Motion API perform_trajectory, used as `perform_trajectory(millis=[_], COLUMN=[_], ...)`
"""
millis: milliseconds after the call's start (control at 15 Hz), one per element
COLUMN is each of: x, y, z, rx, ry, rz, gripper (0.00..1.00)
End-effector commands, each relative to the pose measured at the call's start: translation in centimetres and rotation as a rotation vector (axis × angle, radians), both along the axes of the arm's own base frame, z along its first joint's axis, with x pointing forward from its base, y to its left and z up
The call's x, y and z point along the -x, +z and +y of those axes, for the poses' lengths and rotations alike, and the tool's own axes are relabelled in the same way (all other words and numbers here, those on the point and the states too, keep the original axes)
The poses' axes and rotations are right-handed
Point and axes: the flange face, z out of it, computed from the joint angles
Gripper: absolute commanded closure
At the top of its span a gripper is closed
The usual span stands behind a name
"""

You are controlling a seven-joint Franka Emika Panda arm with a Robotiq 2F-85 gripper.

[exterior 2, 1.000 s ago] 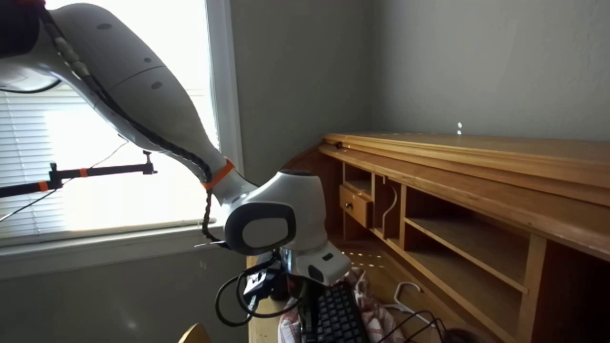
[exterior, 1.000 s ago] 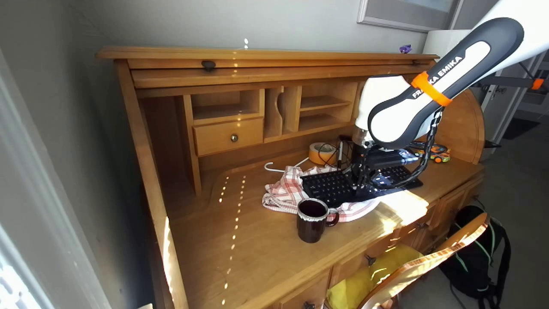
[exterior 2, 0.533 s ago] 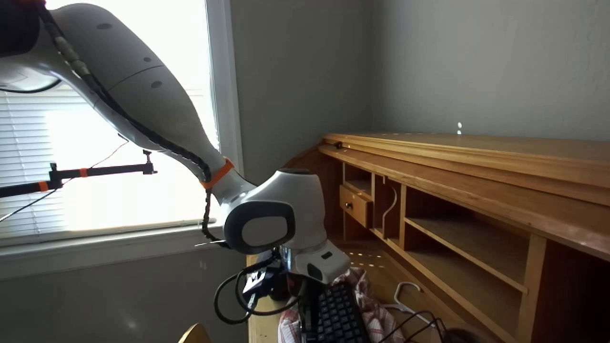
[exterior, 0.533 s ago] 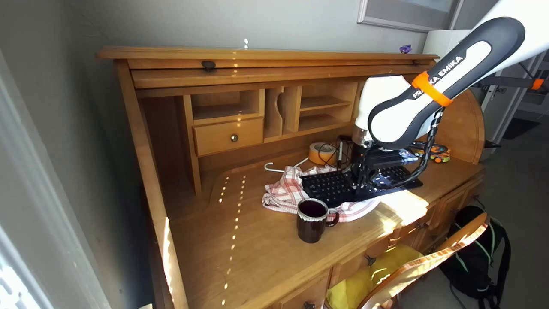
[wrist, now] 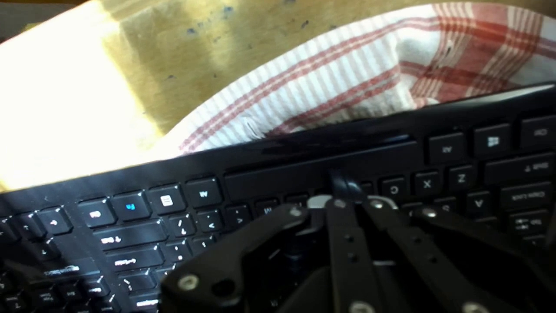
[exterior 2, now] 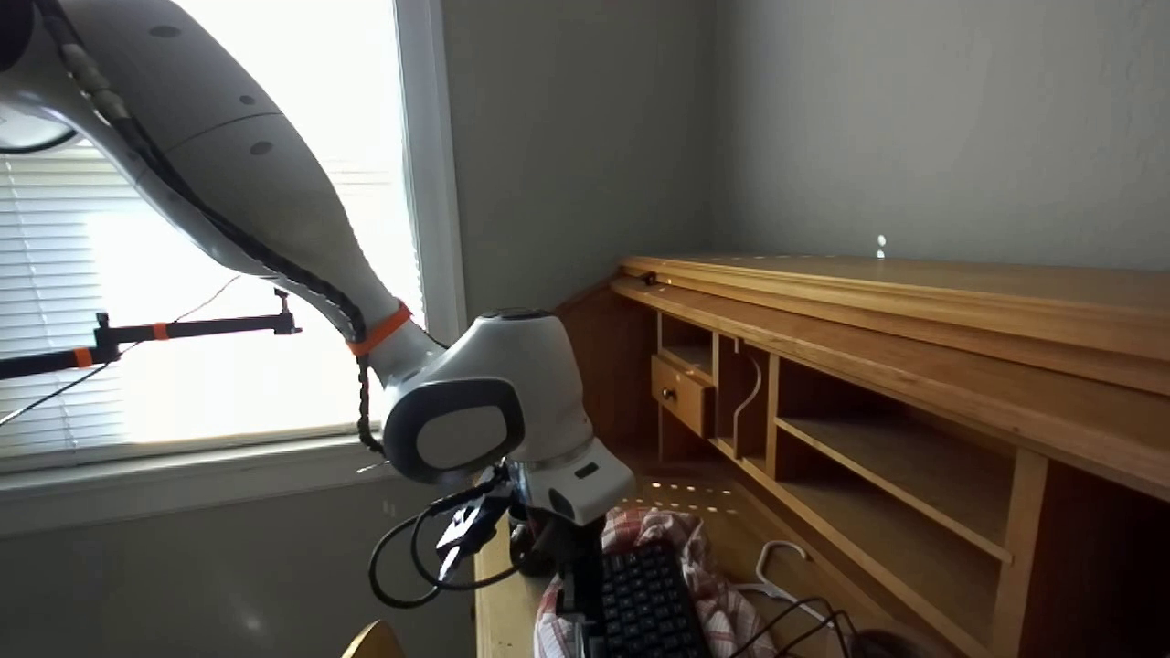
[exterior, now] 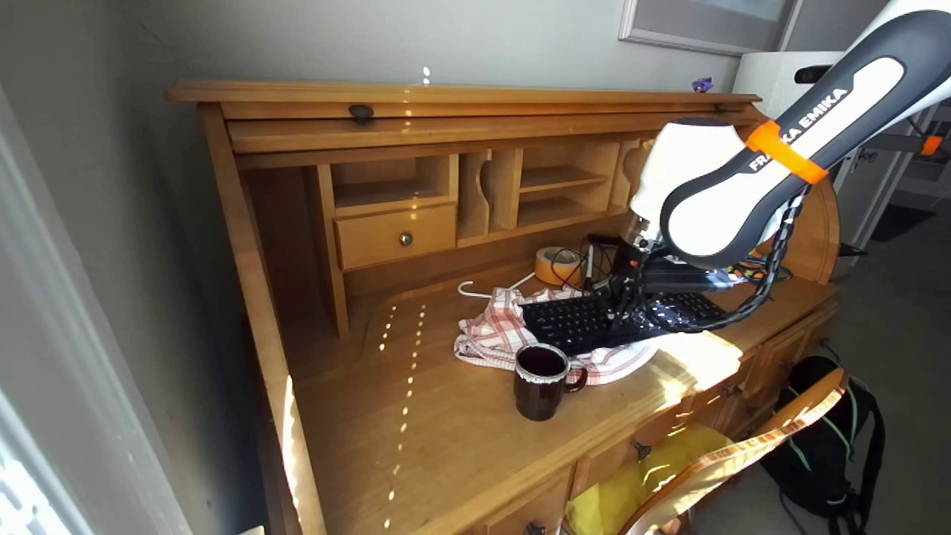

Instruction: Press on the keyboard

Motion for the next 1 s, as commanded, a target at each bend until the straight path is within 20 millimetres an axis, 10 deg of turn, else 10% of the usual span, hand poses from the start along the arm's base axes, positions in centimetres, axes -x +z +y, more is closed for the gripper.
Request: perform_trajectory(millis=[0, 333, 400, 933], x=[2.3, 3.9, 4.5, 10.5], y=[3.7, 7.8, 8.5, 14.6], z=[0.7, -0.4, -0.7, 0.0], rx=[-0.003, 0.049, 0.068, 0.054], ry=[-0.073, -0.122, -0.126, 0.015], rz=[-0.078, -0.076, -0.046, 0.091], gripper=[1.00, 1.00, 0.74, 0.23])
